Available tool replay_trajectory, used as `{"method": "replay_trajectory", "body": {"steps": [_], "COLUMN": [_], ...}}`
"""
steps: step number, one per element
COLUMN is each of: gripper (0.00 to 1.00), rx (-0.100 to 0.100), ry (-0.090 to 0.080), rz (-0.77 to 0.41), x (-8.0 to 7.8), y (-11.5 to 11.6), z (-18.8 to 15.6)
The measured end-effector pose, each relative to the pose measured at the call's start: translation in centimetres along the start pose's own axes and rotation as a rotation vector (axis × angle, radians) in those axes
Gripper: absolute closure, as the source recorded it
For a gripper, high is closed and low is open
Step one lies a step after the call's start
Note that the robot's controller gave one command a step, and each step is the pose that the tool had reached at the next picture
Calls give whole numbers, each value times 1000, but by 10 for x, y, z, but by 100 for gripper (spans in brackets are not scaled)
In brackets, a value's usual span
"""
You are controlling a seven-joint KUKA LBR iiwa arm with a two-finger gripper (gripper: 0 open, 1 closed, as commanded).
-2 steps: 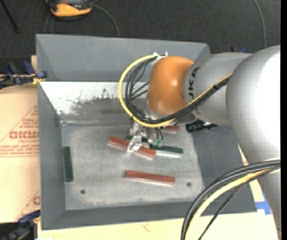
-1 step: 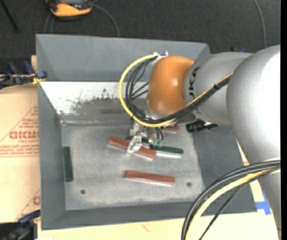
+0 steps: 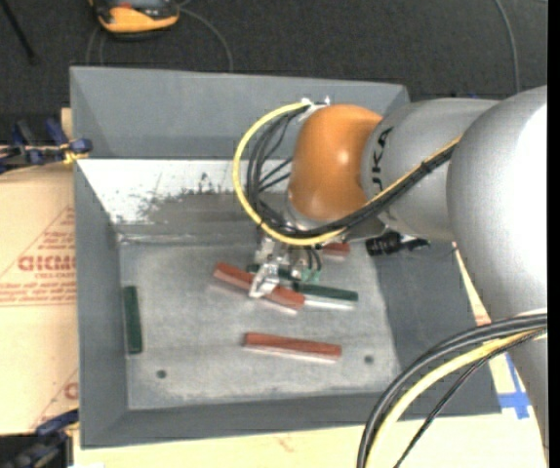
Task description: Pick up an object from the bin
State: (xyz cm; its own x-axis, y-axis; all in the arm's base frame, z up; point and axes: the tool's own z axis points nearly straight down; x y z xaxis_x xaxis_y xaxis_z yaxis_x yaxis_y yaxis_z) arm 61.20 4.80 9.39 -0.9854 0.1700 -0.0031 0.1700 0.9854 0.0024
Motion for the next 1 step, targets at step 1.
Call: {"method": "replay_trajectory", "body": {"steps": [1], "gripper": [100], "rx": [0], "ry": [0], "rz": [1], "x": [-1], "y": [0], "z": [-6]}}
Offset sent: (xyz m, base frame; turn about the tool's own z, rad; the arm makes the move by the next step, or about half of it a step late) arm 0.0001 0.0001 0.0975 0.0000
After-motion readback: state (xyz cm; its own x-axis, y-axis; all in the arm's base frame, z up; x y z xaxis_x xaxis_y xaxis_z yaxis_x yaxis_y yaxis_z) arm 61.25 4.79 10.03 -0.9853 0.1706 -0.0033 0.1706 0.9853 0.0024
